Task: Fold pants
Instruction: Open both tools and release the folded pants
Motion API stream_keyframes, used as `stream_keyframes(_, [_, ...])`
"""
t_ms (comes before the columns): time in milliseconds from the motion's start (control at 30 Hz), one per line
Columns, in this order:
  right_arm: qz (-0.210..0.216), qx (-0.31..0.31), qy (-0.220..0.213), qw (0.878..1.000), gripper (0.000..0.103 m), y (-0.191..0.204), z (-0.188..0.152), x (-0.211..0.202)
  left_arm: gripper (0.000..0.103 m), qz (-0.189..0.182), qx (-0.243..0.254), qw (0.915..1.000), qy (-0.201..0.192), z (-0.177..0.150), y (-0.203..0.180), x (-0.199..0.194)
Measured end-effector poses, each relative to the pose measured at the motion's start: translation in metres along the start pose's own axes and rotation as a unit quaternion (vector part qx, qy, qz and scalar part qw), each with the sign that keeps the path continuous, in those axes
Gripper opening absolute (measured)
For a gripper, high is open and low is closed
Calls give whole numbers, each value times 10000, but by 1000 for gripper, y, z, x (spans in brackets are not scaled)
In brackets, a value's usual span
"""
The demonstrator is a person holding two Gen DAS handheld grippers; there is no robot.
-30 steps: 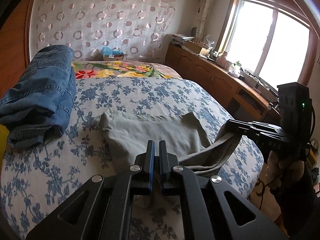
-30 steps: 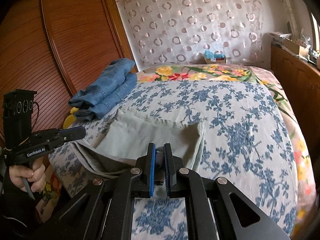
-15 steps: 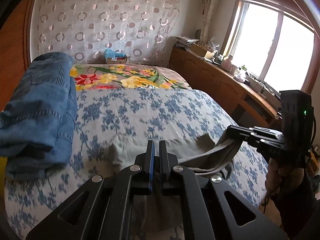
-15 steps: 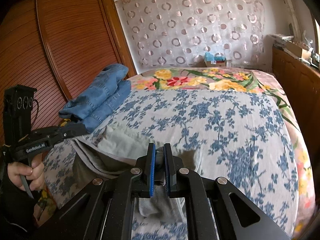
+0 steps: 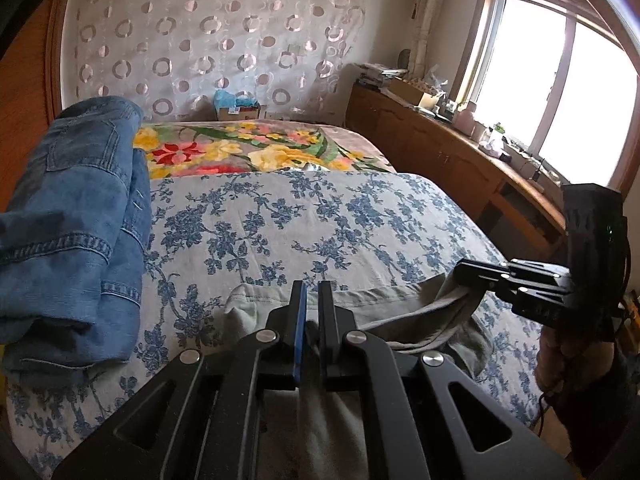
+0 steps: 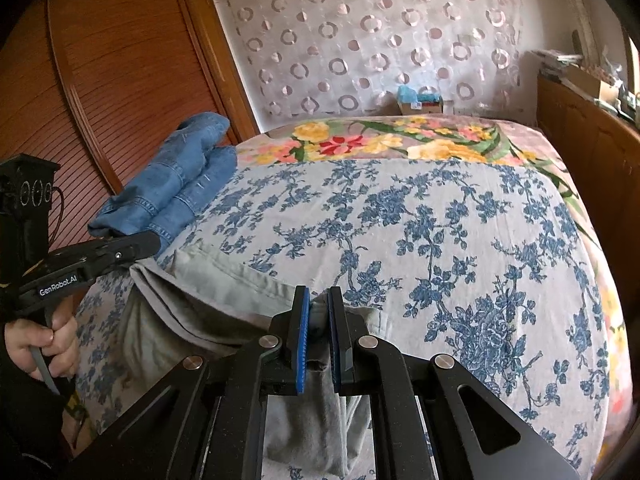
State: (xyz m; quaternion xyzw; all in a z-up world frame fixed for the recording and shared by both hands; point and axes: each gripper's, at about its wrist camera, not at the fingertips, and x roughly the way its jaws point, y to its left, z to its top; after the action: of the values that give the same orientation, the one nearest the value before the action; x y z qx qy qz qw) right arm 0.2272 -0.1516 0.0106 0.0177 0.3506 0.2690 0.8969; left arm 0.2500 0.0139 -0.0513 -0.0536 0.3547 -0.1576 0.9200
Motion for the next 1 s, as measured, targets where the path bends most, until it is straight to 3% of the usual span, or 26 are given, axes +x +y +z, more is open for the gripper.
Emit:
stream_keyframes(133, [-131, 54, -36, 9999, 23, -1, -1, -5, 5, 109, 31, 9999, -23, -1, 1, -6])
stream_keyframes(233, [-213, 72, -42, 9997, 32, -4, -4, -12, 27, 117, 68, 9999, 42, -4, 2, -10])
stream_keyframes(267, [-244, 59, -42, 9997, 33, -4, -5, -15, 40, 107, 94, 9999, 73, -8, 2, -11])
stream_keyframes(400, [-324, -4, 86, 9994, 34, -4, -17, -23, 50, 62, 111, 9995, 279, -25, 3, -9])
stream_keyframes(667, [-296, 3, 526, 9982, 34, 1, -47, -26, 51, 137, -23, 9976, 676, -62, 6, -5])
stream_keyframes(1000, [-331, -190, 694, 9969, 34, 10, -61, -30, 51, 180, -110, 9971, 737, -73, 11, 0])
